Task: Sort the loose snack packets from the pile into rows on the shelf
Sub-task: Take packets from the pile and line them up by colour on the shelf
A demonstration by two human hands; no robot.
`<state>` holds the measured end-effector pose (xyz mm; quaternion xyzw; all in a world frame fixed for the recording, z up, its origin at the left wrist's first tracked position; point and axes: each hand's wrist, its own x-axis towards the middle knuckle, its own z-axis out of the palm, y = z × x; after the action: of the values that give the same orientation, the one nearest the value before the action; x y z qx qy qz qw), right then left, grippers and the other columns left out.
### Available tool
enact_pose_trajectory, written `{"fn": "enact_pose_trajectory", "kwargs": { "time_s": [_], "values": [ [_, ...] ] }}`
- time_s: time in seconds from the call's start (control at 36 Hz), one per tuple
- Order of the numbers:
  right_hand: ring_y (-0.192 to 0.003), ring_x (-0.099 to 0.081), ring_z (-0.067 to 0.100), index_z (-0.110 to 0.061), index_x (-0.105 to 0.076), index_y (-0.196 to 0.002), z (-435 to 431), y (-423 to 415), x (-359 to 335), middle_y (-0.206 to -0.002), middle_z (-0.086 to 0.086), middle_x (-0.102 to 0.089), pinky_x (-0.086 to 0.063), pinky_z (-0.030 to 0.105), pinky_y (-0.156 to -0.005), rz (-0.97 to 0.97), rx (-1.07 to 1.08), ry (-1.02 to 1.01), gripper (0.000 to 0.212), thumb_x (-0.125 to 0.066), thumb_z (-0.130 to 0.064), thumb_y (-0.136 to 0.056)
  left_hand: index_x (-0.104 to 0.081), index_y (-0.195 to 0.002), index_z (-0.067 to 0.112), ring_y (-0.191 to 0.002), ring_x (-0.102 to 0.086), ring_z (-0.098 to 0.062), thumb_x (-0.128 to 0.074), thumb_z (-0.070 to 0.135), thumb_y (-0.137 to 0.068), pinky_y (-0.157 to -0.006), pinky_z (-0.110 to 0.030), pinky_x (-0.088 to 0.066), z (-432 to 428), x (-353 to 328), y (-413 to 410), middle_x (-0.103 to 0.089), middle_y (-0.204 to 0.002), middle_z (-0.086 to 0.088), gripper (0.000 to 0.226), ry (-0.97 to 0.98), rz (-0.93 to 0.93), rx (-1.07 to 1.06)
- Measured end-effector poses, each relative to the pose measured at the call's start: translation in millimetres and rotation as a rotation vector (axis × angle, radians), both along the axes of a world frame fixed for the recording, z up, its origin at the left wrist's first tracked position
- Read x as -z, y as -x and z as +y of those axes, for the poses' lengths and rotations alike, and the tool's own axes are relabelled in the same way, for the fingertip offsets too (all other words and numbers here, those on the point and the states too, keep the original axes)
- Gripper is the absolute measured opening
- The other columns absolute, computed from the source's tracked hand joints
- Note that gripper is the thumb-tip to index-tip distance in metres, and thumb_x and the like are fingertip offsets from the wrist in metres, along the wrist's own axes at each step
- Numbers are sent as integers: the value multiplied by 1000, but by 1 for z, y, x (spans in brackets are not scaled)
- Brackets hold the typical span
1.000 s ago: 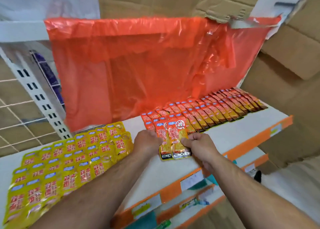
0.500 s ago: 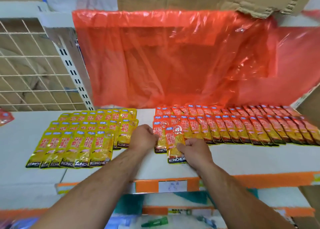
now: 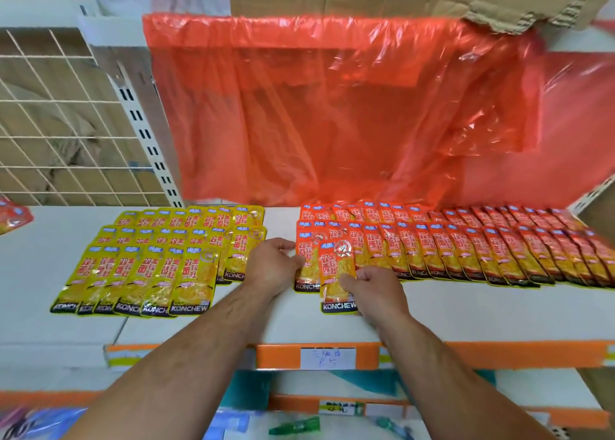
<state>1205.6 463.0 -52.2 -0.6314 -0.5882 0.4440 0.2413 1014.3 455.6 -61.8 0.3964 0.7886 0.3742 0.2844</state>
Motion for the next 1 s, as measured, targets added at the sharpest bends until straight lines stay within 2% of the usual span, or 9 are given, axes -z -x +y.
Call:
{"fn": "enact_pose_trajectory", "kwargs": {
  "time_s": [0.14,0.28,0.39,0.47,0.56,0.61,0.69,0.86,1.0],
  "values": [
    [-58,-46,22,-25,-41,-45,-1,3,-4,-55,-1,-38,-55,51,-66,19,16,43,50,-72,-35,-83,-69,-108,15,-80,-64,-15,-82,30,-76,-65,-21,-43,-1,-2,4,-69,-95,1,37,-15,-46,28],
    [-56,-49,23,-10,-55,-75,3,5,-16,-67,4,-50,-42,34,-57,117,35,123,27,-74,-24,-87,-68,-113,10,-80,-63,-15,-81,29,-77,-71,-21,-43,-6,-6,5,-68,-87,2,43,-41,-3,63],
    [-41,-46,6,-16,-47,-66,13,11,-21,-60,-4,-45,-29,25,-49,108,62,111,36,-74,-24,-88,-68,-114,9,-84,-67,-20,-83,29,-75,-73,-25,-47,-15,-5,4,-69,-82,-1,46,-56,64,114],
    [-31,-42,0,-8,-48,-68,15,19,-26,-59,-5,-42,-27,25,-49,103,66,125,35,-74,-21,-89,-66,-116,8,-80,-63,-18,-83,23,-74,-68,-23,-42,-20,-8,4,-67,-83,-2,48,-40,109,180],
    [-48,-43,18,9,-54,-76,13,25,-26,-67,9,-44,-28,27,-56,116,81,132,36,-75,-18,-87,-65,-119,7,-76,-59,-15,-81,14,-74,-65,-22,-42,-22,-11,6,-62,-80,1,48,-33,126,215],
    [-55,-35,19,-1,-50,-61,13,28,-23,-64,9,-40,-25,31,-58,90,83,109,39,-75,-17,-85,-65,-118,8,-80,-60,-18,-79,12,-74,-69,-25,-45,-24,-12,6,-63,-83,-2,46,-35,159,242],
    [-46,-26,19,-19,-35,-52,15,30,-19,-50,1,-30,-22,29,-56,53,69,99,52,-75,-17,-85,-67,-116,7,-77,-57,-16,-79,13,-75,-70,-26,-44,-27,-13,5,-63,-80,-1,43,-60,198,260],
    [-50,-31,21,-20,-33,-47,16,35,-17,-45,-2,-29,-30,30,-60,-27,85,56,56,-74,-19,-85,-65,-119,10,-78,-56,-15,-78,16,-76,-71,-27,-44,-28,-17,6,-60,-82,-1,46,-73,194,293],
    [-53,-34,22,-17,-34,-54,12,38,-15,-53,2,-33,-23,31,-56,-179,74,-42,51,-71,-29,-85,-60,-129,18,-100,-57,-19,-74,26,-82,-85,-27,-44,-31,-22,6,-60,-109,-4,50,-91,306,347]
  ]
}}
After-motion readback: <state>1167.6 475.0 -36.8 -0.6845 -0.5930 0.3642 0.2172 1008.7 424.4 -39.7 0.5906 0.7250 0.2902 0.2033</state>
